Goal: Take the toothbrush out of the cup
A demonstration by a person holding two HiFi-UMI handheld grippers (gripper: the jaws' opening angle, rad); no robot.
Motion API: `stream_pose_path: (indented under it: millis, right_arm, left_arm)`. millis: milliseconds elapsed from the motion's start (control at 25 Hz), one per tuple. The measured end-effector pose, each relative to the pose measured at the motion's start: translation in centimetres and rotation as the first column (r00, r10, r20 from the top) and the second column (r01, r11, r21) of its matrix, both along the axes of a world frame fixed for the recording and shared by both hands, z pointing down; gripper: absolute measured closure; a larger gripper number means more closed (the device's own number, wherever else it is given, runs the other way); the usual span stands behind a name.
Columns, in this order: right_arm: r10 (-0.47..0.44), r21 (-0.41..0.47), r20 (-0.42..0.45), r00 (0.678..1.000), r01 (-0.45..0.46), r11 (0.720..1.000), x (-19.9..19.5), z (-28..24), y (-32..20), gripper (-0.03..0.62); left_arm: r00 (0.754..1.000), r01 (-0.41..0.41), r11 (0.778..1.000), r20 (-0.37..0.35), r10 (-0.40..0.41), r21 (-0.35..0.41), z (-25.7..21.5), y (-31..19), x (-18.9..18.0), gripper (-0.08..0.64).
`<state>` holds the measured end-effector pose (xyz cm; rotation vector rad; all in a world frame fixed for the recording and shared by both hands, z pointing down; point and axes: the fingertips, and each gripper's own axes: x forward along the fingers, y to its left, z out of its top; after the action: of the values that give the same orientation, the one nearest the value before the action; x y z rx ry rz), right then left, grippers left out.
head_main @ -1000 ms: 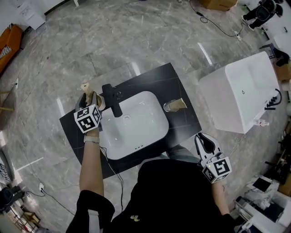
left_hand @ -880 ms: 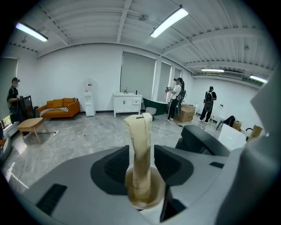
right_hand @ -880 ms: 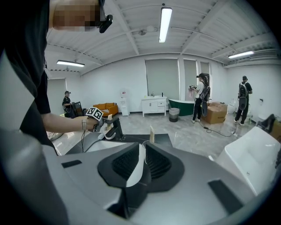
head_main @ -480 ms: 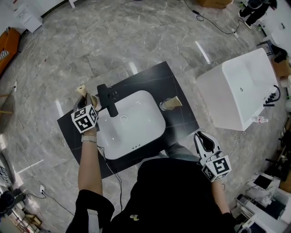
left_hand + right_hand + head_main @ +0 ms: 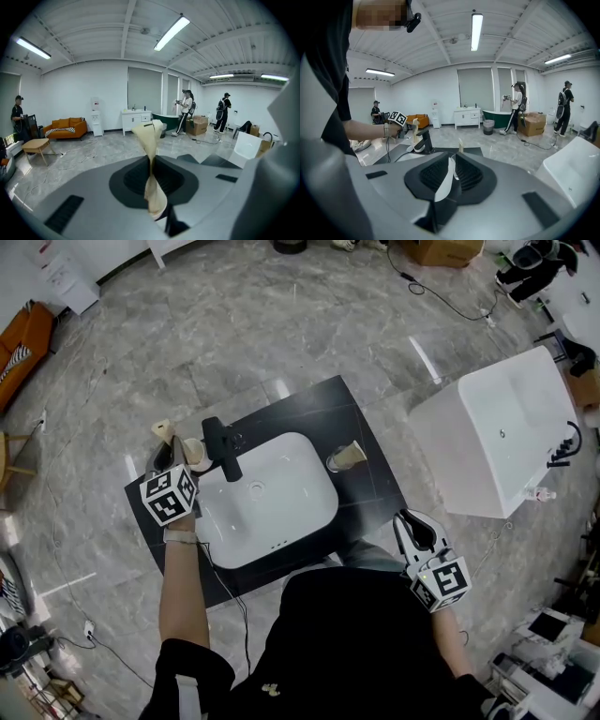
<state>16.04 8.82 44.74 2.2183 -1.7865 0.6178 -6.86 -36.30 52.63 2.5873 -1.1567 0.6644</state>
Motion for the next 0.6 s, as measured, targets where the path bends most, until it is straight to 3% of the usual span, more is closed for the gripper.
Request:
stream_pose_path:
  millis: [320,600]
  right_arm:
    - [-0.088,0.103,0.009,0.996,0.087,0.991,0.1,-1.5,-1.7,0.528]
    - [-0.198,0.165,0.028,0.98,0.19,0.968,-0.7,-2.0,-4.8,0.528]
  left_arm:
    - [0.999,0.023,0.995,-0.041,-0.019,0.093,-7.5,4.1,-0.9,0.517]
    - [0.997,0.049,0.994,-0.071,-0.042,0.101,-10.3,10.3,-2.6,0.517]
